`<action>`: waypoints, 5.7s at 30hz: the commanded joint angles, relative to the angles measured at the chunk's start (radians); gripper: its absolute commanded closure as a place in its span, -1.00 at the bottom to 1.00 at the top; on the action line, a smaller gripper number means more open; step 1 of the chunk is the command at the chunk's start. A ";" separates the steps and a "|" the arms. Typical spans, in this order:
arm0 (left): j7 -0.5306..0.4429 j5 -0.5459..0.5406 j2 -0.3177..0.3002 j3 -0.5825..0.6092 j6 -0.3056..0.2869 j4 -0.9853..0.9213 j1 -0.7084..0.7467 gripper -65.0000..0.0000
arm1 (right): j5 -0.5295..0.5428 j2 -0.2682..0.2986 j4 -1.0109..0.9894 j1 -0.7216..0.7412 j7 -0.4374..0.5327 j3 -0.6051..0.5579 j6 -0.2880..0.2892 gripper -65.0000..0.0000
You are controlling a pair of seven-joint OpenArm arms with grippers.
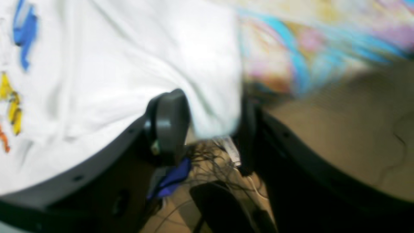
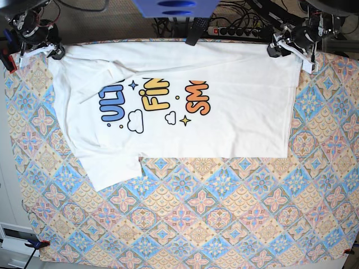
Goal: Fold the T-shirt properly
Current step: 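Drag the shirt by its shoulders toward the arms' base, then open both grippers and raise them off the shirt, then move both grippers to the shirt's side edges and grasp them, then fold the grasped side edges over toward the collar with both grippers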
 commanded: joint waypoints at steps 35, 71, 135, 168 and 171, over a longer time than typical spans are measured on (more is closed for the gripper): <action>0.043 0.064 -0.034 -0.358 0.046 -0.007 0.069 -0.09 | 0.009 0.018 0.129 -0.033 0.008 0.173 -0.007 -0.21; 0.019 0.182 -0.009 0.082 0.046 -0.426 -0.863 -0.08 | -0.390 0.042 0.393 0.268 0.008 -0.269 -0.004 -0.21; -0.158 0.173 -0.003 0.111 -0.041 -0.173 -0.570 1.00 | -0.418 0.283 -0.274 0.688 0.209 -0.615 -0.004 -0.21; -0.158 0.173 -0.002 0.111 -0.041 -0.161 -0.547 1.00 | -0.420 0.306 -0.801 0.903 0.565 -1.017 0.084 0.83; -0.158 0.173 -0.002 0.111 -0.041 -0.161 -0.548 1.00 | -0.420 0.320 -0.799 0.903 0.565 -1.016 0.125 1.00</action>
